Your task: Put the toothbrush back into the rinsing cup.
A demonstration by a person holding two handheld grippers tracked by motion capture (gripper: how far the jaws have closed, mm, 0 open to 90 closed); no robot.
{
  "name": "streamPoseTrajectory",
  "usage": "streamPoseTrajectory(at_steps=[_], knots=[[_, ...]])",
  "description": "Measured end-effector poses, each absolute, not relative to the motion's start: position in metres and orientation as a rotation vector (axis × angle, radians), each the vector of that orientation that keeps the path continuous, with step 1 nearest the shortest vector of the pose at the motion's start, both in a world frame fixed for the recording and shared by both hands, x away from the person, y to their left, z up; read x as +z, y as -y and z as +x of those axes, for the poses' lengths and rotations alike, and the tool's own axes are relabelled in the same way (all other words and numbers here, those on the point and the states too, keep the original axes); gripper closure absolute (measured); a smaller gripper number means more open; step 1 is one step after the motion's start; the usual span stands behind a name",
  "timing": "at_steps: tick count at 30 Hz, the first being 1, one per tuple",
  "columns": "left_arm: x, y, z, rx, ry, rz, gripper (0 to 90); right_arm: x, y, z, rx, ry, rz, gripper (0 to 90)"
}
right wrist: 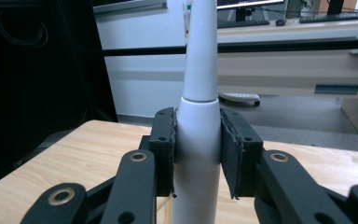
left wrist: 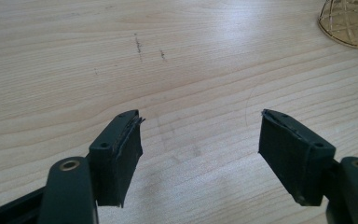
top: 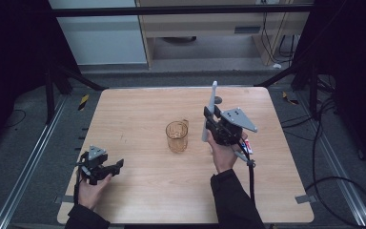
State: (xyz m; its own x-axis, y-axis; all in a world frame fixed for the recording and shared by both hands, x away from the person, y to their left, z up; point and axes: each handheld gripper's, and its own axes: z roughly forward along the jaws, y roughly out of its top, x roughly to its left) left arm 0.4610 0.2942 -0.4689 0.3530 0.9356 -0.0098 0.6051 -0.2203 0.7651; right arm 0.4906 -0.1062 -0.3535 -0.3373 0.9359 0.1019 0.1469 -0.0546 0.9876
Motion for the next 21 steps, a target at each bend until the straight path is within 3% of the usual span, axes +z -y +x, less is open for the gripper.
streamPoseTrajectory(at_steps=[21], knots=[[-0.469,-0.295,0.461,0.614,-1.337,1.925,29.1,-0.344,0.060,0.510,1.480,-1.491,1.121,67.9]])
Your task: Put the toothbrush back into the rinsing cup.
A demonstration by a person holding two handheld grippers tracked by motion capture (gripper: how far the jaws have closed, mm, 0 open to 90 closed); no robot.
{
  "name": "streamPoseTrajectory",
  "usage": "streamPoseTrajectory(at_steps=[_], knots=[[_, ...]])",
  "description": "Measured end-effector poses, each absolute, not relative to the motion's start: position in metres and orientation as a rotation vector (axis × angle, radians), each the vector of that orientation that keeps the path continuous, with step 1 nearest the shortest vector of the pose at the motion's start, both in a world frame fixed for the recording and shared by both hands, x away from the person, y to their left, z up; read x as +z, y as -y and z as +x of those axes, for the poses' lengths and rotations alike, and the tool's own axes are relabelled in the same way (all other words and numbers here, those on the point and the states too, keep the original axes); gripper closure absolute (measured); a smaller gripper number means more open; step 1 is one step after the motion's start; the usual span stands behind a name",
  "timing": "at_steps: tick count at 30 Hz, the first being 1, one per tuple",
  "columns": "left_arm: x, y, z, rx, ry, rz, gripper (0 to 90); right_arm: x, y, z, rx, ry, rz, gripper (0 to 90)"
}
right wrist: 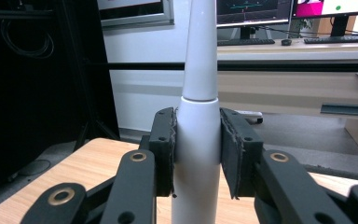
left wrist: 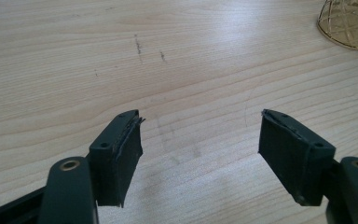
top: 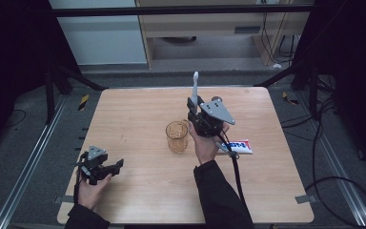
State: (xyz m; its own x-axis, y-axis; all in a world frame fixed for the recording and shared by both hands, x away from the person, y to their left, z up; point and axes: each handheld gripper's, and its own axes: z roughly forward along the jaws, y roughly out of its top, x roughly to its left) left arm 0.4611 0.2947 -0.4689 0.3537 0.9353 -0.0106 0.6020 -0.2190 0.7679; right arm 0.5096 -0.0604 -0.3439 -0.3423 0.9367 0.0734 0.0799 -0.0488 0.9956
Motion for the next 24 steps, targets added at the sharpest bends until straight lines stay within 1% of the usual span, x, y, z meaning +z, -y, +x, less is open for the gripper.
streamPoseTrajectory(at_steps=[24], knots=[[-0.469,-0.295,0.461,0.612,-1.338,1.920,29.1,-0.360,0.014,0.529,1.482,-1.542,1.107,67.9]])
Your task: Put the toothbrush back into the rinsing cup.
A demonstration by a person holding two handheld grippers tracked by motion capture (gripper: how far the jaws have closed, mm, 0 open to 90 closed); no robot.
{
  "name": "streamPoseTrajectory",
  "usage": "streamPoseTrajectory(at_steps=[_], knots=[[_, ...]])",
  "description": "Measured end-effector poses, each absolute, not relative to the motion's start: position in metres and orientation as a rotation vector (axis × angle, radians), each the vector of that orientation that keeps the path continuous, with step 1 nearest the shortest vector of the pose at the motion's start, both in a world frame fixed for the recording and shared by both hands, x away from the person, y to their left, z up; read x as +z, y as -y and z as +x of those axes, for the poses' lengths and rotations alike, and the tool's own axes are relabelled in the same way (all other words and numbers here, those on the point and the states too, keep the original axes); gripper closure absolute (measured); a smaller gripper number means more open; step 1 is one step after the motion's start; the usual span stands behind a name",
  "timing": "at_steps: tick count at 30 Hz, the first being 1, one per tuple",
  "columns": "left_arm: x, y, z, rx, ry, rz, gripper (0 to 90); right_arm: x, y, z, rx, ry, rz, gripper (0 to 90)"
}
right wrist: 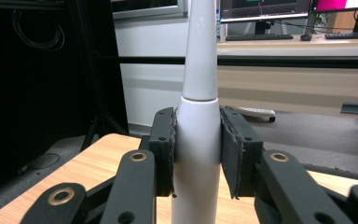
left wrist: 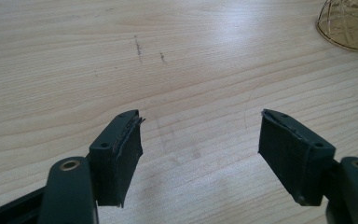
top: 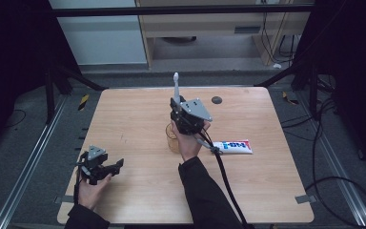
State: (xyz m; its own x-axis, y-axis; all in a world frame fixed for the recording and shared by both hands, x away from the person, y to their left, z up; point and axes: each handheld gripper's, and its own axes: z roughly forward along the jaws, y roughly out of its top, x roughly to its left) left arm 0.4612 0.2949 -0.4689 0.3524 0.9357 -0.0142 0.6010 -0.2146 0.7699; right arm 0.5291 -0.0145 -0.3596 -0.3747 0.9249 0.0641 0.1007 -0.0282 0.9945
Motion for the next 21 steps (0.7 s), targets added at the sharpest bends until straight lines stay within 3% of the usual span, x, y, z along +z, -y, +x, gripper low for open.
streamPoseTrajectory(at_steps=[21], knots=[[-0.469,-0.296,0.462,0.611,-1.339,1.921,29.2,-0.388,-0.006,0.536,1.458,-1.587,1.132,67.9]])
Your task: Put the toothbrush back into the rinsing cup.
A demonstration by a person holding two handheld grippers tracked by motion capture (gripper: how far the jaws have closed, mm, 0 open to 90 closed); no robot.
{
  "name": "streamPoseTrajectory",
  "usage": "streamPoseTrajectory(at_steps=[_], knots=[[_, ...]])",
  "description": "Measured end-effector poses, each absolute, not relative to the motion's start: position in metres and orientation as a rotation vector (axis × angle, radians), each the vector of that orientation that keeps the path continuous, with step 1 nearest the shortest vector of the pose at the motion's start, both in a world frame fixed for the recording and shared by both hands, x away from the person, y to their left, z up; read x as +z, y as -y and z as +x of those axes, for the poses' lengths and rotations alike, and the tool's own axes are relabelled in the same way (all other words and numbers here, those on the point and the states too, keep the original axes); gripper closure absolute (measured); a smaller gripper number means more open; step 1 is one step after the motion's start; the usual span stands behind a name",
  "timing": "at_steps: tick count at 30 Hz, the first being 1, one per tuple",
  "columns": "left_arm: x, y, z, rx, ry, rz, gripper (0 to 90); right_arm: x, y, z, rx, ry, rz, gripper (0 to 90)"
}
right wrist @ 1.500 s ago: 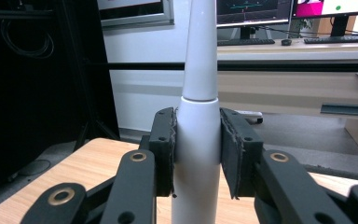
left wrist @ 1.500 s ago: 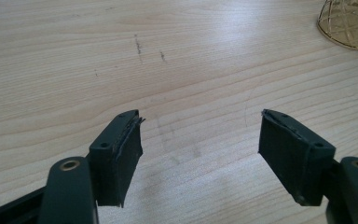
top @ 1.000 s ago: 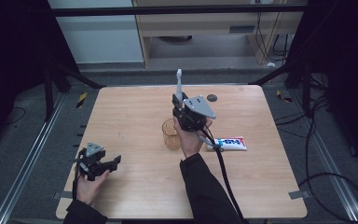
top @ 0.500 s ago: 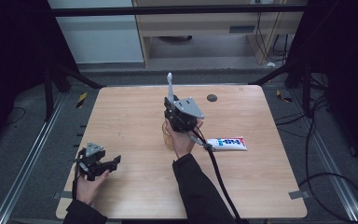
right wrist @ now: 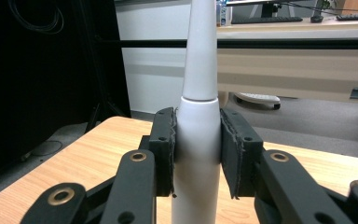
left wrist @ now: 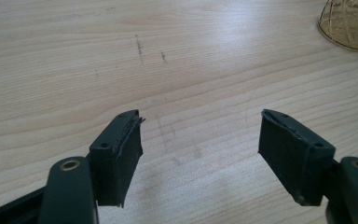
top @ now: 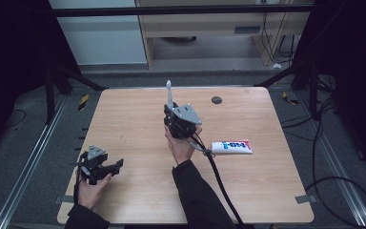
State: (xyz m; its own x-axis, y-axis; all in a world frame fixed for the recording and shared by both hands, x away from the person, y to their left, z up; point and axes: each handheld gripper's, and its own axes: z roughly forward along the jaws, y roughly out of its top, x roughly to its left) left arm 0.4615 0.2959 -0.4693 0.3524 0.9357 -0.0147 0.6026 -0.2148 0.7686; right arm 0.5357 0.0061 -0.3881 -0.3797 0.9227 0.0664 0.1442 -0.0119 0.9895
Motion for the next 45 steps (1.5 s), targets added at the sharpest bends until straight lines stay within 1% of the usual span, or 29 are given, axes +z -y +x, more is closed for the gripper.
streamPoseTrajectory(at_steps=[25,45], knots=[[-0.470,-0.295,0.462,0.613,-1.339,1.920,29.3,-0.423,-0.011,0.537,1.414,-1.625,1.183,67.8],[-0.470,-0.295,0.462,0.610,-1.338,1.924,29.3,-0.441,-0.010,0.538,1.388,-1.649,1.213,67.8]])
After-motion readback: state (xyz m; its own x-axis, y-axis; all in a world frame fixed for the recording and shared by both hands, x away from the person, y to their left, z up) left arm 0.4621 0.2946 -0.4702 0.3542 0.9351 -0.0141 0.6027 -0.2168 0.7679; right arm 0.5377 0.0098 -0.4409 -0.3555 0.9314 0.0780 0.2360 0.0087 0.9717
